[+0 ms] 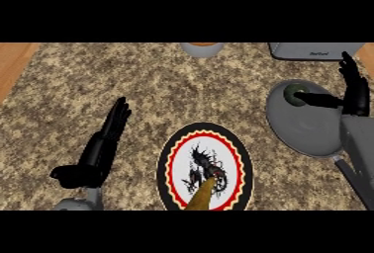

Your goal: Pick the squash from the plate and place it in the pan

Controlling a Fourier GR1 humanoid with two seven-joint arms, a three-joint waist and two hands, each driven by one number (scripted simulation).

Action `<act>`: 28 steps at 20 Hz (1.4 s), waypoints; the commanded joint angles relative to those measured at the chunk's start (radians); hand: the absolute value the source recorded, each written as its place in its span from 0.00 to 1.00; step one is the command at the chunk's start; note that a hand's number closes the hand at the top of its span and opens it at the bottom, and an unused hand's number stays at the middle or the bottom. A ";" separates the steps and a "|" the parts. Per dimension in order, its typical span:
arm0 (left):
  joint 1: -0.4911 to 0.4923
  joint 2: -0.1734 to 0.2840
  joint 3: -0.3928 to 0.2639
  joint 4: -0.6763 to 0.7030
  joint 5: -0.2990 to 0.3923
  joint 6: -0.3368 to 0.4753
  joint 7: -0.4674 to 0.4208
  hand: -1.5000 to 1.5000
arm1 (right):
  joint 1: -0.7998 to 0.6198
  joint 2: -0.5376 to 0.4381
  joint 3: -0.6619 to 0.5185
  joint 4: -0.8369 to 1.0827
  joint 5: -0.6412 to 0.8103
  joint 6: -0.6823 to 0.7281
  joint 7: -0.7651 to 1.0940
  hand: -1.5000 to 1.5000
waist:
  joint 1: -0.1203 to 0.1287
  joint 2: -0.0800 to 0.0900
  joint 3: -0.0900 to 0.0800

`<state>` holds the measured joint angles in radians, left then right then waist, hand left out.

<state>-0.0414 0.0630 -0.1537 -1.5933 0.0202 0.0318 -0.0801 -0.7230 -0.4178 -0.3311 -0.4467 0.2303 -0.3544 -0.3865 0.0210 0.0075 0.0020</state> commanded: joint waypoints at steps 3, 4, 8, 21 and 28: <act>0.021 0.002 0.013 0.002 -0.011 0.006 -0.021 0.50 | 0.085 -0.032 -0.072 -0.086 -0.136 0.195 -0.022 0.00 | -0.028 -0.011 -0.002; -0.008 0.039 0.075 0.000 0.044 -0.026 0.007 0.50 | 0.141 -0.075 -0.096 -0.080 -0.165 0.278 -0.082 0.00 | -0.033 -0.011 -0.002; 0.046 -0.011 0.006 0.007 -0.013 0.006 -0.043 0.50 | 0.214 -0.077 -0.105 -0.128 -0.236 0.469 -0.099 0.00 | -0.030 -0.011 -0.002; 0.021 -0.025 0.017 0.023 -0.023 -0.016 -0.037 0.50 | 0.619 -0.057 -0.074 -0.541 -0.302 0.596 -0.162 0.00 | -0.026 -0.009 -0.002; 0.052 -0.053 0.000 -0.009 -0.055 0.005 -0.030 0.50 | 0.695 -0.072 -0.083 -0.522 -0.269 0.628 -0.242 0.00 | -0.022 -0.008 -0.002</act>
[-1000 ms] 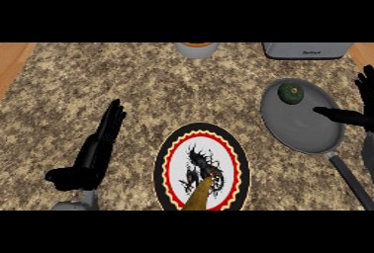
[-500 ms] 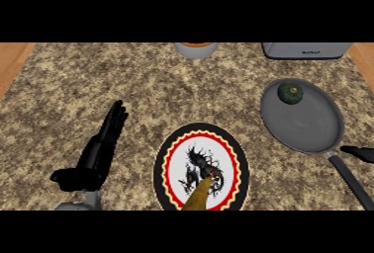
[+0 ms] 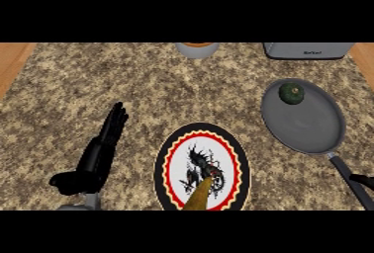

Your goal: Pick the squash from the plate and place it in the pan

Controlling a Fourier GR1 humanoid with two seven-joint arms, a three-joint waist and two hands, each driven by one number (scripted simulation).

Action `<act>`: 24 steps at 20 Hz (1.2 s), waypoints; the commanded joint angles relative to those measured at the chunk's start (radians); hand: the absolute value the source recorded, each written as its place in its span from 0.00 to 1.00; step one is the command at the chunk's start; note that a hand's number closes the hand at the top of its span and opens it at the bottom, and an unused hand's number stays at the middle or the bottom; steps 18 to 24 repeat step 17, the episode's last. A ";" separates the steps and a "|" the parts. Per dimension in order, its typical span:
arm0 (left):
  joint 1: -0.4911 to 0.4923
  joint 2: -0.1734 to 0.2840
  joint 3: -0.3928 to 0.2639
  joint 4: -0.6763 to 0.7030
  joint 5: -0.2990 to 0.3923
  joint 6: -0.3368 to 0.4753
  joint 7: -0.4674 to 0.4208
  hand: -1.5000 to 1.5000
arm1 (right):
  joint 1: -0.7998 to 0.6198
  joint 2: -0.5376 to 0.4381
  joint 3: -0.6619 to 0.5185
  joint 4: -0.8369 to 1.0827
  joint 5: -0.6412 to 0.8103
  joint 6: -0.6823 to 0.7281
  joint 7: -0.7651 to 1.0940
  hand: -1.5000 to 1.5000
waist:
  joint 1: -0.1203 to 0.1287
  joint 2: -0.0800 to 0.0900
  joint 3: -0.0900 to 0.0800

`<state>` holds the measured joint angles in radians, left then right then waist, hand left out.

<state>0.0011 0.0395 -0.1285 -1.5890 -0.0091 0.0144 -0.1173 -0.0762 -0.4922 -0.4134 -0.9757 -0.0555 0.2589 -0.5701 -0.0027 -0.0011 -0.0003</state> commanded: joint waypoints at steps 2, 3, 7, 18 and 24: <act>0.016 -0.027 -0.011 -0.022 -0.028 0.029 0.022 0.50 | 0.028 0.016 0.009 -0.119 0.007 -0.027 0.081 0.00 | 0.002 0.000 0.000; 0.000 -0.012 0.000 -0.010 -0.017 0.001 0.039 0.50 | 0.081 0.043 0.012 -0.170 0.007 -0.031 0.081 0.00 | 0.001 0.000 0.000; -0.041 -0.013 0.033 0.054 -0.008 -0.009 0.004 0.50 | 0.067 -0.002 -0.006 -0.126 0.028 -0.020 0.080 0.00 | 0.000 0.001 0.000; -0.002 0.002 0.038 -0.001 0.013 -0.048 0.017 0.50 | 0.107 0.034 -0.006 -0.234 0.115 -0.115 0.072 0.00 | 0.001 0.000 0.000; -0.002 0.002 0.038 -0.001 0.013 -0.048 0.017 0.50 | 0.107 0.034 -0.006 -0.234 0.115 -0.115 0.072 0.00 | 0.001 0.000 0.000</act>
